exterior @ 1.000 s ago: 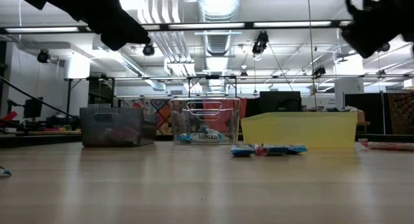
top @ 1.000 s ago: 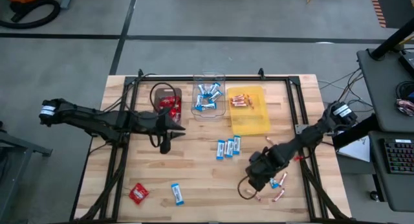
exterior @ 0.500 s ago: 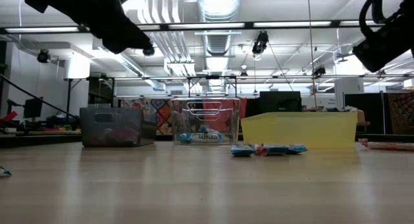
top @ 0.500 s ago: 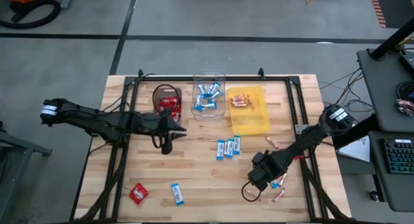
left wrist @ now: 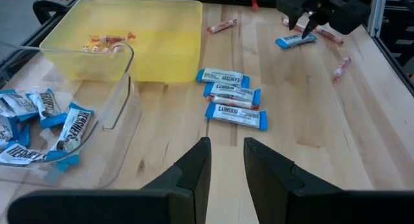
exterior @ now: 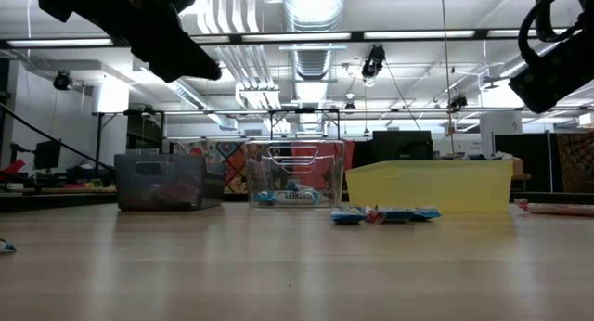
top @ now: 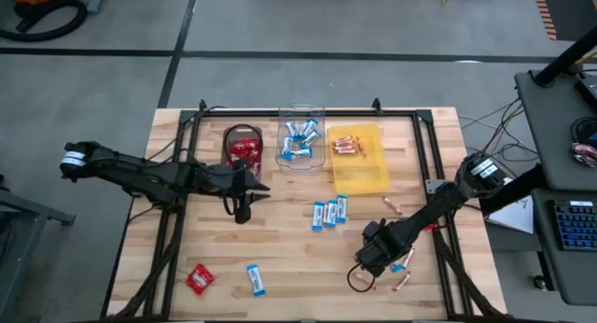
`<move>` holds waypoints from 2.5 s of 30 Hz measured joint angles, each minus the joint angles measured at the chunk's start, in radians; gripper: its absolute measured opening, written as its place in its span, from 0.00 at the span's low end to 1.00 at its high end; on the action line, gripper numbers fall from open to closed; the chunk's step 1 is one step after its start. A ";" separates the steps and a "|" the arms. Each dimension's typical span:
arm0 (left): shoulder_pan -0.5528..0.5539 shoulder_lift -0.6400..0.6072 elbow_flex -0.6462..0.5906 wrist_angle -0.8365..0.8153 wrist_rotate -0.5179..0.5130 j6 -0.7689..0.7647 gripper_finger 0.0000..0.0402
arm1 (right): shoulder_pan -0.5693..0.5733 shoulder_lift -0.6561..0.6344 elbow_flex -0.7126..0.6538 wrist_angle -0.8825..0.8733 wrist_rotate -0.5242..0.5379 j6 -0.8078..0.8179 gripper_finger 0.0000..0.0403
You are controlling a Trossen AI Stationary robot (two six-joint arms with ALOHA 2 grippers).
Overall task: Sort candy
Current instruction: Put the white chocolate into the transparent bin
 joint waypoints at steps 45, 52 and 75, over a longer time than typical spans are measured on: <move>-0.054 -0.001 0.000 0.048 0.001 -0.022 0.19 | -0.213 -0.169 0.164 0.234 0.442 -0.459 0.07; -0.092 -0.023 0.000 -0.023 0.004 -0.093 0.19 | -0.457 -0.141 0.284 0.457 0.483 -0.951 0.07; -0.163 -0.050 0.000 -0.162 -0.025 -0.193 0.19 | -1.003 0.230 0.361 0.984 0.295 -0.955 0.08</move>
